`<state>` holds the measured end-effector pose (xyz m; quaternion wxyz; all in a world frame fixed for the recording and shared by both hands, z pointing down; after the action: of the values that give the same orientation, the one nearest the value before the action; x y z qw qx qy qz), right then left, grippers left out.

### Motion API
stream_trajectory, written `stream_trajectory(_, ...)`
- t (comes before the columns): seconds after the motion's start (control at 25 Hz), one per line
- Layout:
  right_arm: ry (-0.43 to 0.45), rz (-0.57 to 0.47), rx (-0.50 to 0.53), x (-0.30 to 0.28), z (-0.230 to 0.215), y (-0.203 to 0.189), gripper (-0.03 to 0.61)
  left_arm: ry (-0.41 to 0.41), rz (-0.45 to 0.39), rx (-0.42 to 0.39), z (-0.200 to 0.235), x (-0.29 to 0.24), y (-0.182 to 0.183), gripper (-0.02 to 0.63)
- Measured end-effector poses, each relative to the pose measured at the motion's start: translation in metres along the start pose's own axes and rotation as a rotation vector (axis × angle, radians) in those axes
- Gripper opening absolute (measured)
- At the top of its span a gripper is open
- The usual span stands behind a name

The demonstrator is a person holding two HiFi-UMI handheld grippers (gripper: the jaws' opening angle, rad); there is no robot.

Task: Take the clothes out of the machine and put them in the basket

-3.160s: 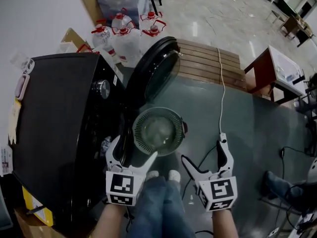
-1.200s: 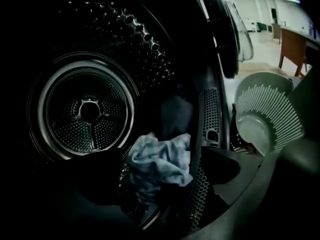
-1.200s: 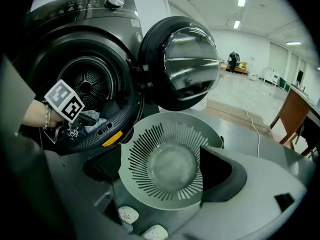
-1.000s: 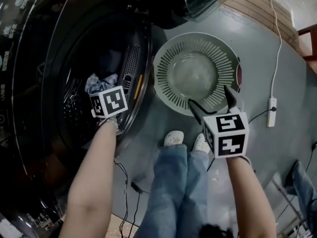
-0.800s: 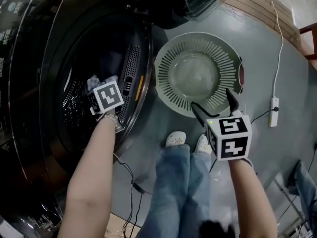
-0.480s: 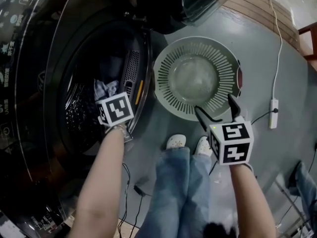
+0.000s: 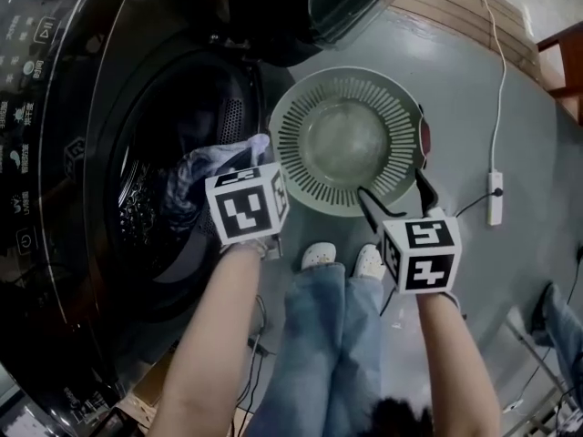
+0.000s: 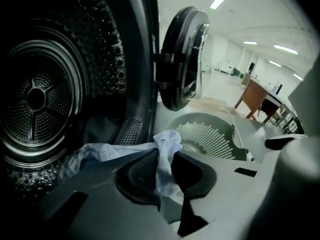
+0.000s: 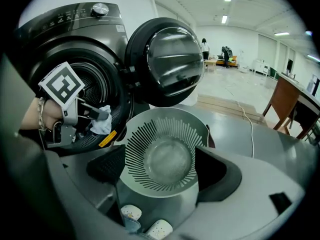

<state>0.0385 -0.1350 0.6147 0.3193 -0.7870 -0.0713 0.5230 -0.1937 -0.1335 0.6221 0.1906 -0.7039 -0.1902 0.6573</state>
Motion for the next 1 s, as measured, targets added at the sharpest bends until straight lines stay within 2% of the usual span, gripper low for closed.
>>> stream_trajectory(0.24, -0.041, -0.011, -0.064, 0.009, -0.022, -0.001, 0.431, -0.232, -0.088, 0.01, -0.077, 0.007, 0.037, 0.064)
stream_trajectory(0.36, -0.059, -0.015, -0.086, 0.012, -0.034, -0.001, 0.429, -0.32, -0.123, 0.023, -0.107, 0.01, 0.055, 0.064)
stream_trajectory(0.72, -0.097, -0.019, -0.146, 0.014, -0.059, -0.001, 0.422, -0.576, -0.234, 0.073, -0.157, 0.02, 0.102, 0.064)
stream_trajectory(0.8, -0.098, -0.015, -0.151, 0.013, -0.06, -0.001, 0.42, -0.588, -0.207, 0.051, -0.162, 0.017, 0.098, 0.066)
stream_trajectory(0.88, -0.095, -0.014, -0.148, 0.012, -0.059, -0.001, 0.419, -0.525, -0.138, 0.022, -0.157, 0.006, 0.085, 0.071)
stream_trajectory(0.92, -0.092, -0.013, -0.144, 0.012, -0.058, -0.001, 0.419, -0.489, -0.101, 0.016, -0.153, 0.0, 0.078, 0.101)
stream_trajectory(0.96, -0.09, -0.013, -0.141, 0.011, -0.057, -0.001, 0.419, -0.462, -0.066, 0.019, -0.15, -0.006, 0.071, 0.188)
stream_trajectory(1.0, -0.088, -0.012, -0.138, 0.01, -0.056, 0.0, 0.419, -0.44, -0.038, 0.027, -0.146, -0.01, 0.064, 0.304)
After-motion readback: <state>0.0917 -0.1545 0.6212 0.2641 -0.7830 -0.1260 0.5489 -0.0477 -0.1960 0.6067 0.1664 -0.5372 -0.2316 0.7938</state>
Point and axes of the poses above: the fingertips, and each gripper's own axes: x backward along the fingers, z to its left, y out of its top, the point moved 3 cm from there along x, backward along the fingers, and after that the axes turned 9 degrees about -x, right-handed, at the moved point
